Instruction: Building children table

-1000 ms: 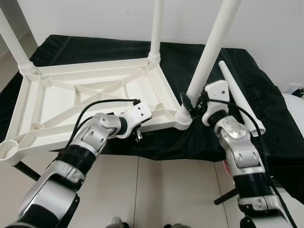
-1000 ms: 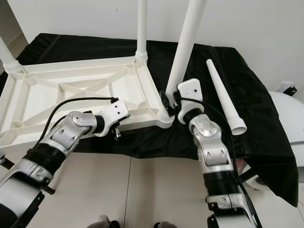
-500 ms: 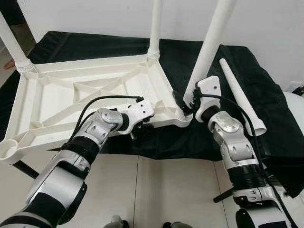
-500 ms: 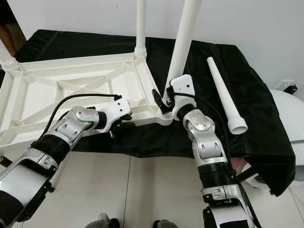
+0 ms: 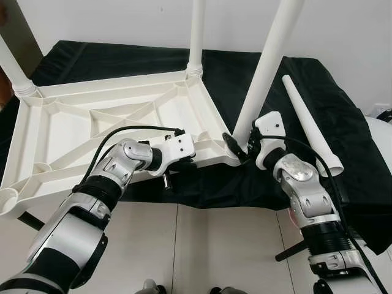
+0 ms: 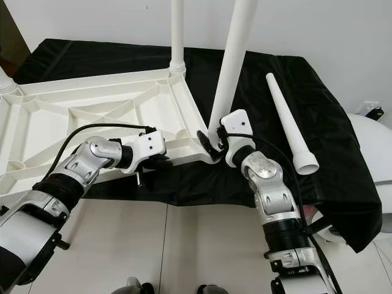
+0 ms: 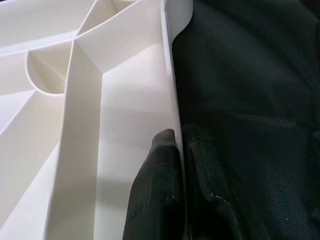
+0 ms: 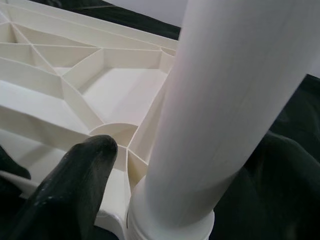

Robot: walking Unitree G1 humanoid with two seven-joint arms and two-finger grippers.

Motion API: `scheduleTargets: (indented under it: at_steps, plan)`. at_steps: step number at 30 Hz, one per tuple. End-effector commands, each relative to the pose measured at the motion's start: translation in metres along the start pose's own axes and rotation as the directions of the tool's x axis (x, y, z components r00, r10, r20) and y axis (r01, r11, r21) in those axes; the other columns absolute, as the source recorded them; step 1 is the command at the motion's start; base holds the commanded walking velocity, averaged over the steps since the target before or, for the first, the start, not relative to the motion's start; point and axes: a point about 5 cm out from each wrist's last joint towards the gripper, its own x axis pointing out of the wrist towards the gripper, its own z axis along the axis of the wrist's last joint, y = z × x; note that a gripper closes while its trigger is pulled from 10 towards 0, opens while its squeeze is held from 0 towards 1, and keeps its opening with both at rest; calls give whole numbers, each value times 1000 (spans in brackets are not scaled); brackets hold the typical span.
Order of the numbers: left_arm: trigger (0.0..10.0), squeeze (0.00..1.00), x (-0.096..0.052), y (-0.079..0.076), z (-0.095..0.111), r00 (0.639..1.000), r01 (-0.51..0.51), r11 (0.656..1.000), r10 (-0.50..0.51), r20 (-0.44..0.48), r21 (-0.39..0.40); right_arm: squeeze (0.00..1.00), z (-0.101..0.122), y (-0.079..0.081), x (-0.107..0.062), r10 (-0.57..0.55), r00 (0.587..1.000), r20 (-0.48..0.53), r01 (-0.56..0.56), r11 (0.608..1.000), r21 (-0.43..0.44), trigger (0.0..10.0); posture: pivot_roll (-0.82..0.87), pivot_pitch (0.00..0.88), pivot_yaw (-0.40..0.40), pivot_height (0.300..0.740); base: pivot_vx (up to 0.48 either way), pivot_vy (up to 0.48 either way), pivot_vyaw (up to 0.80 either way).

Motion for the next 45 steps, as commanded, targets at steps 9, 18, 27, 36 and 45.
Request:
scheduleTargets:
  at_steps: [9,18,27,36,45]
  plan:
    - [0,0,-3,-20,-12,989,148,985,-147,-15,88,0,6,5,5,138,990,17,-138,990,-37,10000,1,130,-35,740,0,0,0]
    - [0,0,-9,-28,-12,981,189,974,-193,17,128,0,11,-9,24,159,987,38,-161,986,43,10000,8,117,-46,740,0,0,0]
    - [0,0,-30,-27,-15,979,191,969,-199,37,156,0,-9,8,20,445,895,-27,-436,887,153,10000,24,109,-59,740,0,0,0]
    - [0,0,-31,-34,-16,980,179,976,-189,71,122,0,-25,14,32,436,896,-84,-419,894,160,10000,37,121,-62,740,0,0,0]
    - [10000,1000,-13,-38,-13,986,145,985,-151,68,89,0,-21,18,35,424,905,-43,-410,895,176,10000,30,132,-55,740,0,0,0]
